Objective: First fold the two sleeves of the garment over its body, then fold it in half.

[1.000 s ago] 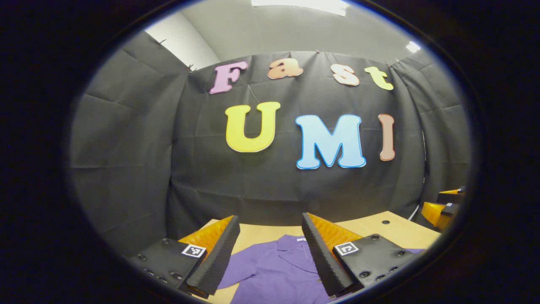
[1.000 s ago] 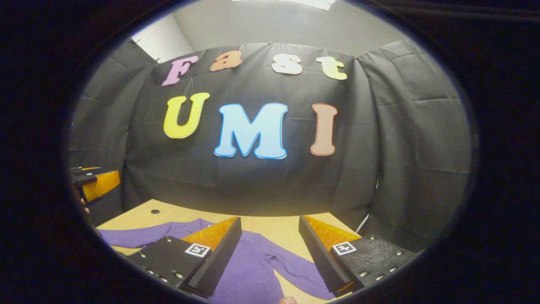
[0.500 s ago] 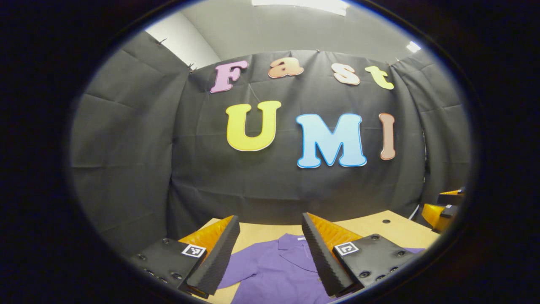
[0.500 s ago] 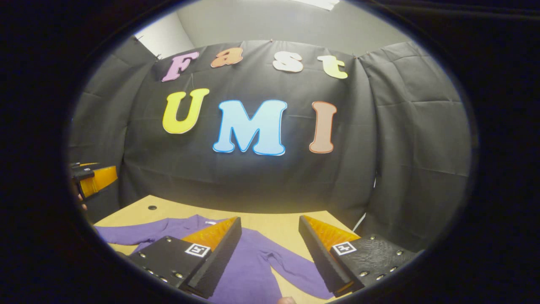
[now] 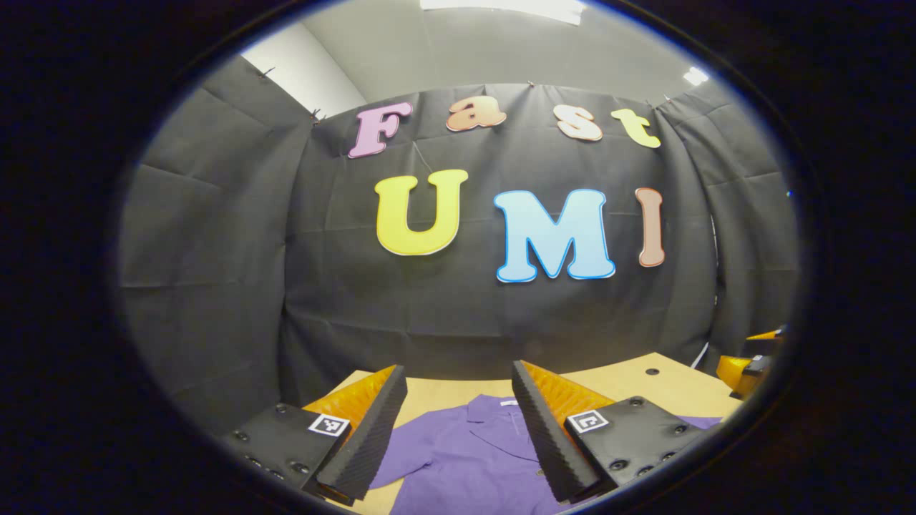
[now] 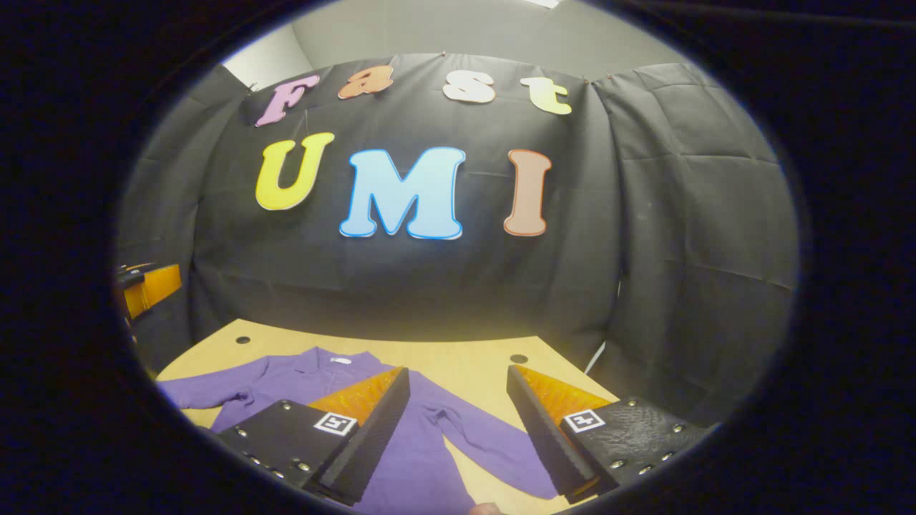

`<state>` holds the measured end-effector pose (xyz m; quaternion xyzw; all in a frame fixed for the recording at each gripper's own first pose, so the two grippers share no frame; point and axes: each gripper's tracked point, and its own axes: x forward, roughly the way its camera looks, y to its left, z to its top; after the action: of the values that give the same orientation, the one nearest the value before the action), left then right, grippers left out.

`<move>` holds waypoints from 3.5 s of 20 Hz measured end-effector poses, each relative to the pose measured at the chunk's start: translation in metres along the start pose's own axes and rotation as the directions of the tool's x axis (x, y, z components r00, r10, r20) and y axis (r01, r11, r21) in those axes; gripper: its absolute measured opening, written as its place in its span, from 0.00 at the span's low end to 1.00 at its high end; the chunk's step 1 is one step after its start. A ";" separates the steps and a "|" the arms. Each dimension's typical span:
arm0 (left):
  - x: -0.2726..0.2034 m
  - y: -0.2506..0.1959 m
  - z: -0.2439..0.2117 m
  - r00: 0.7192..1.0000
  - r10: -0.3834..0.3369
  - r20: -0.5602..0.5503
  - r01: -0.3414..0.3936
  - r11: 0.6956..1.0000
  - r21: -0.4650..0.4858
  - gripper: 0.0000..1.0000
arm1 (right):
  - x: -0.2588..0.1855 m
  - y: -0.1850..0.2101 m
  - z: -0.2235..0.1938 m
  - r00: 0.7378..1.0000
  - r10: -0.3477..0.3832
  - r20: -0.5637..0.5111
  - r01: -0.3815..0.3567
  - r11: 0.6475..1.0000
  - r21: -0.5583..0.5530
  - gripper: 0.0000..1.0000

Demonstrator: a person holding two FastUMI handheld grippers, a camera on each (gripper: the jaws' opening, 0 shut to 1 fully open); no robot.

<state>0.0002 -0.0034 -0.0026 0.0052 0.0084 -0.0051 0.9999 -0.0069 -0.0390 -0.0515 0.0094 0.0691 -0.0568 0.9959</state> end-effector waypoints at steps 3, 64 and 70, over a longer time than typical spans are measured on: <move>0.001 -0.007 -0.004 1.000 -0.004 -0.003 0.004 1.000 0.003 0.95 | 0.006 -0.027 -0.018 0.997 -0.060 -0.051 0.060 0.998 0.008 0.88; -0.010 0.009 -0.023 0.997 0.069 -0.024 -0.069 0.998 0.006 0.95 | 0.054 -0.135 -0.201 0.829 -0.045 -0.557 0.288 0.889 0.357 0.05; -0.008 0.027 -0.034 0.996 0.076 -0.042 -0.076 0.997 -0.009 0.95 | 0.088 -0.098 -0.111 0.908 0.014 -0.419 0.157 0.915 0.371 0.05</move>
<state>-0.0081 0.0237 -0.0361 0.0004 0.0288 0.0331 0.9990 0.0536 -0.1433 -0.1745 0.2199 0.2654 -0.1035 0.9330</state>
